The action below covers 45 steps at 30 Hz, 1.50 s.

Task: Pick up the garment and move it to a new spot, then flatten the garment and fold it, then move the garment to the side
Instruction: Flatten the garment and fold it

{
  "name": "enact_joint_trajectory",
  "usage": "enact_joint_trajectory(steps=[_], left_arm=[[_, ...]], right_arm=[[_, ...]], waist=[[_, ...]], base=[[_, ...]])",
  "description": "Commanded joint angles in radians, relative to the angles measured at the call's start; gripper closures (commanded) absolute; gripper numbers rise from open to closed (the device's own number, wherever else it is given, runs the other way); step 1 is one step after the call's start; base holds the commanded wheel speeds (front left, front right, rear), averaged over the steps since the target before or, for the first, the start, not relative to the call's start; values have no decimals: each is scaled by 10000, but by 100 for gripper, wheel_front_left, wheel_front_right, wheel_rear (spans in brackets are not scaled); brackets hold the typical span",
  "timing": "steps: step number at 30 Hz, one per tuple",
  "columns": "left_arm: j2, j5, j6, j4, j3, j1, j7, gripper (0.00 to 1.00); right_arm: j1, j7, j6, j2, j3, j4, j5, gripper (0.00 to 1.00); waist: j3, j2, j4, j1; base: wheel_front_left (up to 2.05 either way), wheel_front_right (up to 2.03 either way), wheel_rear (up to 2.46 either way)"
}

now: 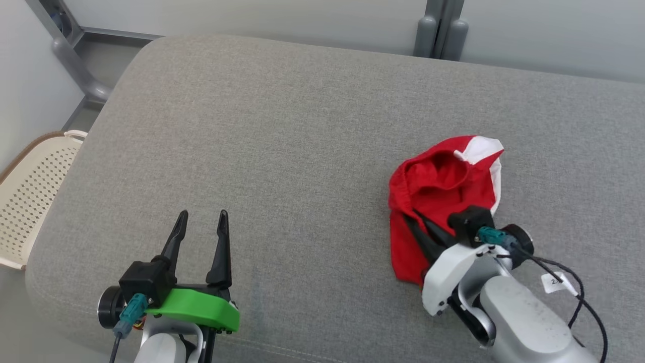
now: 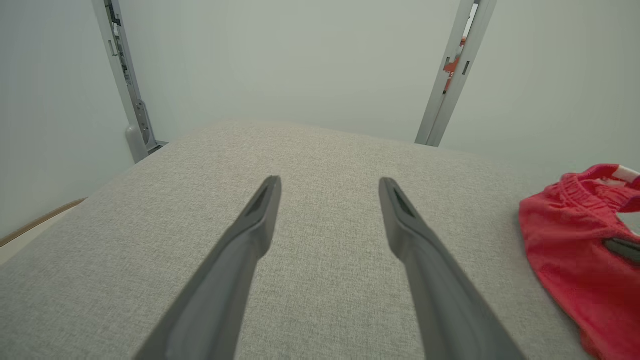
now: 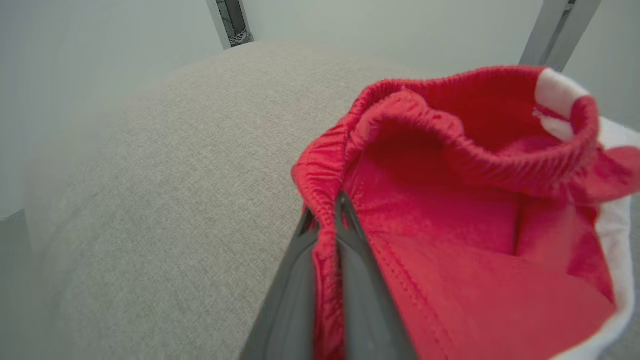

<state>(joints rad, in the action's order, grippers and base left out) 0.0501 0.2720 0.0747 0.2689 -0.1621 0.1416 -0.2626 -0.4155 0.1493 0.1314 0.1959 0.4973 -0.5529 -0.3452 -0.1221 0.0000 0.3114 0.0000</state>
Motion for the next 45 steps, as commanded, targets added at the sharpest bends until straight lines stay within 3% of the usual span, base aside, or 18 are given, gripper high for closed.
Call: enact_joint_trajectory(steps=[1,3,4,5,6,13,23,37,38,39,41,45], left_arm=[[13,90,-40,-14,-3,-20,-23,0],[13,99,-59,-13,-14,-7,-23,0],[13,87,-64,6,-29,9,-23,0],[13,77,-62,20,-34,23,-23,0],[13,76,-79,35,-32,30,-23,0],[13,-67,-54,108,37,-110,-23,0],[12,-56,12,16,52,-118,-23,0],[12,96,-126,-52,-256,237,-23,0],[12,101,-136,-51,-272,253,-23,0],[12,98,-142,-47,-284,274,-23,0],[12,139,-152,-35,-289,298,-23,0],[12,136,-197,-27,-214,265,-23,0]], right_arm=[[49,122,-17,-149,152,-125,-23,100],[7,233,-17,-338,395,-367,-87,100],[-65,323,-17,-400,494,-470,-103,84],[-128,417,-17,-435,569,-533,-102,22],[-197,522,-17,-461,624,-602,-122,0],[-394,1014,-17,90,244,-391,-208,0],[159,889,-17,1314,-1425,194,-192,0],[150,-327,-17,445,-1666,-1042,-1443,0],[124,-427,-17,433,-1622,-1165,-1520,5],[71,-492,-17,426,-1560,-1286,-1600,50],[-21,-462,-17,425,-1442,-1414,-1734,100],[-214,-256,-17,648,-1316,-1552,-1835,100]], waist=[[-54,0,30,0],[-81,0,25,0],[-81,0,15,0],[-75,0,1,0],[-51,0,-35,0],[218,0,-340,0],[152,0,-638,0],[-403,0,-249,0],[-427,0,-217,0],[-453,0,-182,0],[-486,0,-143,0],[-461,0,-184,0]], base=[[0,0,0],[0,0,0],[0,0,0],[0,0,0],[0,0,0],[0,0,0],[0,0,0],[0,0,0],[0,0,0],[0,0,0],[0,0,0],[0,0,0]])
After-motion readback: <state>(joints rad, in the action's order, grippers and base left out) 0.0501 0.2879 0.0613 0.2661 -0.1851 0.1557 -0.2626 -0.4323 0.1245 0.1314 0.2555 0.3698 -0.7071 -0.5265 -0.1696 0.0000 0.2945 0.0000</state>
